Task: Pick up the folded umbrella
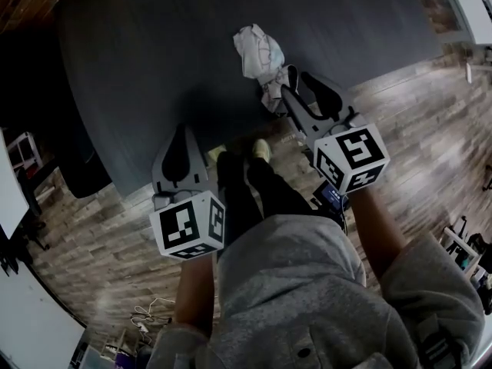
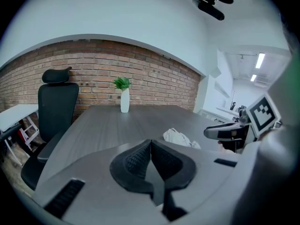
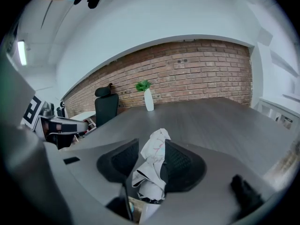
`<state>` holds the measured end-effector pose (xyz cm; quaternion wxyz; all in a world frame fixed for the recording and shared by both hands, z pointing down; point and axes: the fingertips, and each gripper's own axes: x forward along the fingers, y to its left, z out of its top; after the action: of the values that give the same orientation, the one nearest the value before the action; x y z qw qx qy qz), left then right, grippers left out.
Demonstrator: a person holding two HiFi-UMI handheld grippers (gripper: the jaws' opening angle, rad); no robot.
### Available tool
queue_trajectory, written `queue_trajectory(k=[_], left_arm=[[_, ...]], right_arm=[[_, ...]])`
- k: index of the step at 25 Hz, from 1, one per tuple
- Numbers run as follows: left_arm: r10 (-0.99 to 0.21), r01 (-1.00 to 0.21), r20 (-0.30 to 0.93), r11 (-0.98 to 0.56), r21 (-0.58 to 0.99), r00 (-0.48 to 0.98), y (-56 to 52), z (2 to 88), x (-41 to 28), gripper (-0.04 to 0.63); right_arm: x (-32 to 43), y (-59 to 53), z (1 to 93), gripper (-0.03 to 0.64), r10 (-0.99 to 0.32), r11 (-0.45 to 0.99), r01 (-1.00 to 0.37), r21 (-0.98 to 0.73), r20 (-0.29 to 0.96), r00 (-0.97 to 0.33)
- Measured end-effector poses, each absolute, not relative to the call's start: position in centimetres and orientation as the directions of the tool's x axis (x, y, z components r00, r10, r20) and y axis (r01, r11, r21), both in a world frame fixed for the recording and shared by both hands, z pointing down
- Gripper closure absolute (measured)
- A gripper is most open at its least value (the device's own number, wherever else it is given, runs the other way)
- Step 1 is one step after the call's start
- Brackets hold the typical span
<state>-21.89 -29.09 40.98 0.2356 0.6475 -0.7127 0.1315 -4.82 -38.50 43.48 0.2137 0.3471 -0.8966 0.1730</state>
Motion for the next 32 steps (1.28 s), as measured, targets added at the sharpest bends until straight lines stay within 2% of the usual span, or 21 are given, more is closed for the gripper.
queue_trajectory(k=[9,17,32], left_arm=[[-0.838,-0.982,0.543,0.144,0.122,-0.055,-29.4,43.8,-22.5,0.581],[-0.822,-0.979,0.565,0.166,0.118,-0.072,-29.4,45.4,-23.3,0.581],[-0.808,-0.975,0.585,0.180,0.132,-0.070,-29.8,46.6,-23.3,0.581]], right_arm=[[-5.7,-39.9,48.5,0.391,-0.524,0.689,-0.711,-0.139,0.582,-0.622],[-6.6,-40.3,51.2,0.371,-0.474,0.700,-0.701,-0.138,0.643,-0.601],[-7.1,-40.7,54.7,0.357,-0.328,0.655,-0.715,-0.244,0.761,-0.560]])
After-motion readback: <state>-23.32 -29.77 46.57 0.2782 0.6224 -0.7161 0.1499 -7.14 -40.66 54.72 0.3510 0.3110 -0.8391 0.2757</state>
